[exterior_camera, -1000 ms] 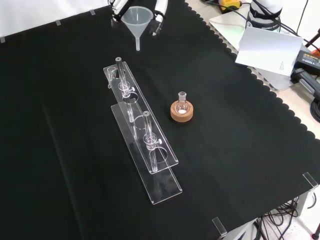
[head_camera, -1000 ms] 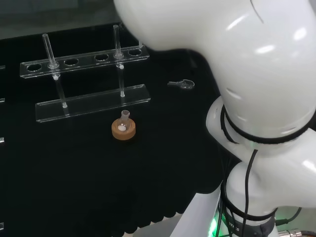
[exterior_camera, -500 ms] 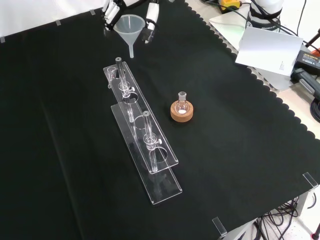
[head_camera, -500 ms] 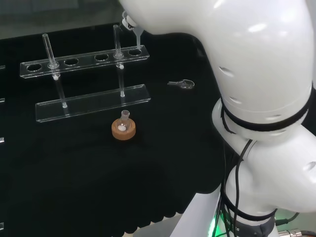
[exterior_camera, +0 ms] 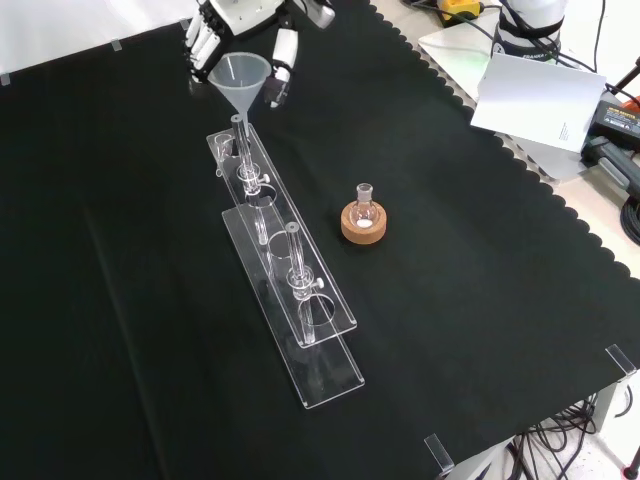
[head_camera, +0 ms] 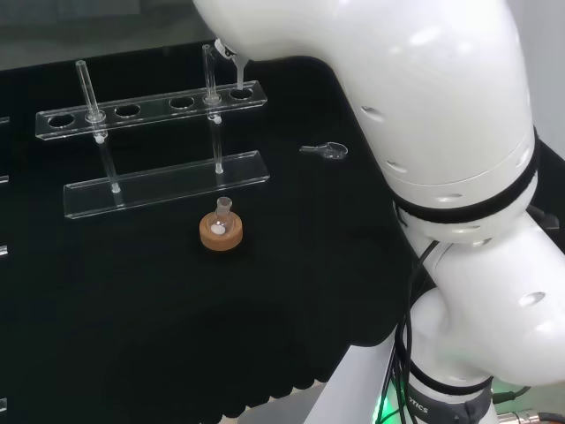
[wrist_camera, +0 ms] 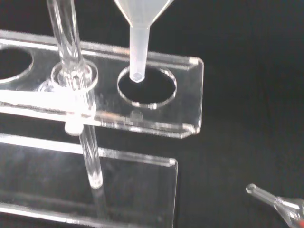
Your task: Put the funnel back on the funnel stand.
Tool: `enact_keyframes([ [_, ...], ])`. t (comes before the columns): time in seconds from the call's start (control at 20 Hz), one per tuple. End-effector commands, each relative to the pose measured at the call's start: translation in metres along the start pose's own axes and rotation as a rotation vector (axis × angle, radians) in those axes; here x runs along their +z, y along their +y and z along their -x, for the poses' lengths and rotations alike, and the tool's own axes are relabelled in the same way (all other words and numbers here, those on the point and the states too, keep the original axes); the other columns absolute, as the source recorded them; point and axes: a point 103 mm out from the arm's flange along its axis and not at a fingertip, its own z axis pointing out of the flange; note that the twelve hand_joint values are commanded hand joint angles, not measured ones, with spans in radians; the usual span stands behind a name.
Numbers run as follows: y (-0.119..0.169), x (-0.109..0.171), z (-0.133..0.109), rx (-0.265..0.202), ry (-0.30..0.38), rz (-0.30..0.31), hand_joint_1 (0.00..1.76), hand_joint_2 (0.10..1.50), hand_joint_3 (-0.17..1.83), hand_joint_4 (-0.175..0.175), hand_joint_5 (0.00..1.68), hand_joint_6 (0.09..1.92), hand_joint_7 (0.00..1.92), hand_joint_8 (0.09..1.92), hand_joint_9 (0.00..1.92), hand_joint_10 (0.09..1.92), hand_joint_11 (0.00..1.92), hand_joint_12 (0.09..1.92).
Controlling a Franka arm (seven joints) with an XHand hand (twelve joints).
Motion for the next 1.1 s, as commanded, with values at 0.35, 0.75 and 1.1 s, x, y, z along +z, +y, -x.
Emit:
enact_keyframes([
  [0.35,0.023,0.013,0.000,0.005,-0.023,0.013,0.56,0.95,0.39,-0.049,0.56,0.52,0.59,0.67,0.97,0.41,0.73,1.20],
  [0.75,0.026,0.026,0.007,-0.002,-0.017,-0.021,0.56,0.95,0.39,-0.050,0.56,0.53,0.59,0.68,0.97,0.41,0.73,1.19],
  [1.1,0.029,0.043,0.007,-0.017,0.001,-0.065,0.55,0.94,0.39,-0.059,0.48,0.49,0.51,0.70,0.92,0.42,0.70,1.21],
])
